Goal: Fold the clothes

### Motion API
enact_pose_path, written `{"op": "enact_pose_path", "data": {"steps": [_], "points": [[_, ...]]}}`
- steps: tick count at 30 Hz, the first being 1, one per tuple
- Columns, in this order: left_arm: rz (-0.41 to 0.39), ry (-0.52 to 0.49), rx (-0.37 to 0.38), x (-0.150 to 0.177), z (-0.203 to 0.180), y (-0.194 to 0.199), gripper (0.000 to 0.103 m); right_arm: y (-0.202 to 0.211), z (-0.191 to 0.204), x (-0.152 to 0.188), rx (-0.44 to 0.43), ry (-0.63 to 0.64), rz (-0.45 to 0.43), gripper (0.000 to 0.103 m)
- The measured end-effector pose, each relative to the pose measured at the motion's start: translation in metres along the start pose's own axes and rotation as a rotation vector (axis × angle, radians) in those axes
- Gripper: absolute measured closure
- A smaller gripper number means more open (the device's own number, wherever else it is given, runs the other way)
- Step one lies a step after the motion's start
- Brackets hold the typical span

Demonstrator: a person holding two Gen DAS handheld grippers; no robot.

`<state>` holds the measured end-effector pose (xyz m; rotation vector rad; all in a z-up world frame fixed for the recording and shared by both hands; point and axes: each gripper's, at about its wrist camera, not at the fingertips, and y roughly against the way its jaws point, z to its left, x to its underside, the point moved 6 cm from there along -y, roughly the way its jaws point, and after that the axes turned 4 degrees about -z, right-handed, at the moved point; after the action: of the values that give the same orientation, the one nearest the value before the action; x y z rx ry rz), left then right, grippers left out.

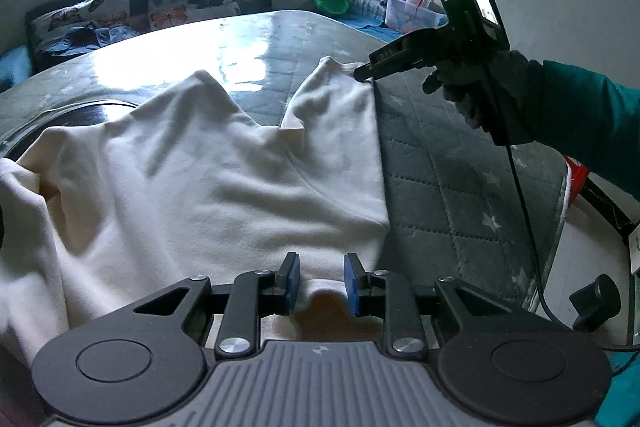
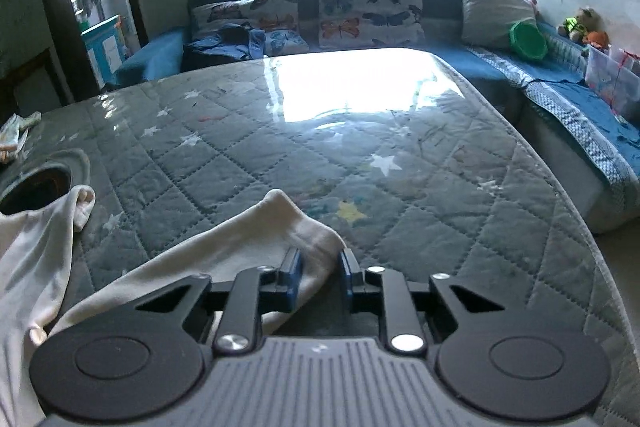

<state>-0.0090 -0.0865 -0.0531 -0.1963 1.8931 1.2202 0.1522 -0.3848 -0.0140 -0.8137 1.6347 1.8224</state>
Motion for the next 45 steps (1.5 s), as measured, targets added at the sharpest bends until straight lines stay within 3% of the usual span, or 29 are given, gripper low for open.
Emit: {"op": "enact_pose_path", "data": {"steps": [2, 4, 9, 12, 19, 22, 25, 27, 31, 39, 42, 45], "points": [[0.002, 0.002, -0.002, 0.0, 0.0, 0.0, 0.075, -0.001, -0.002, -0.001, 0.009, -0.01, -0.006, 0.067], [0.002, 0.003, 0.001, 0.0, -0.001, 0.001, 0.072, -0.004, -0.001, 0.0, 0.009, -0.012, -0.014, 0.067], [0.003, -0.005, 0.009, 0.001, -0.004, 0.0, 0.072, -0.004, -0.002, 0.0, 0.012, -0.026, -0.037, 0.093], [0.006, -0.007, 0.024, 0.002, -0.004, 0.001, 0.072, 0.003, -0.003, 0.0, 0.034, -0.009, -0.054, 0.096], [0.001, -0.024, 0.086, 0.006, -0.007, 0.002, 0.071, 0.043, -0.016, 0.009, 0.18, 0.042, -0.095, 0.096], [-0.008, -0.028, 0.086, 0.006, -0.005, 0.005, 0.071, 0.041, -0.026, 0.021, 0.207, 0.022, -0.04, 0.085], [-0.049, -0.022, 0.031, -0.003, 0.012, 0.02, 0.069, 0.049, -0.023, 0.018, 0.202, 0.016, -0.072, 0.085], [-0.077, -0.019, -0.008, -0.009, 0.024, 0.03, 0.06, 0.055, -0.012, 0.01, 0.16, 0.025, -0.093, 0.079], [-0.122, 0.051, -0.17, -0.024, 0.071, 0.046, 0.055, 0.06, 0.029, -0.007, 0.021, 0.091, -0.113, 0.072], [-0.146, 0.252, -0.461, -0.048, 0.179, 0.052, 0.045, 0.038, 0.124, -0.027, -0.223, 0.151, -0.058, 0.064], [-0.122, 0.329, -0.515, -0.046, 0.211, 0.045, 0.044, 0.027, 0.149, -0.029, -0.264, 0.178, -0.045, 0.064], [-0.105, 0.369, -0.521, -0.038, 0.225, 0.038, 0.046, 0.017, 0.169, -0.029, -0.294, 0.196, -0.033, 0.063]]}}
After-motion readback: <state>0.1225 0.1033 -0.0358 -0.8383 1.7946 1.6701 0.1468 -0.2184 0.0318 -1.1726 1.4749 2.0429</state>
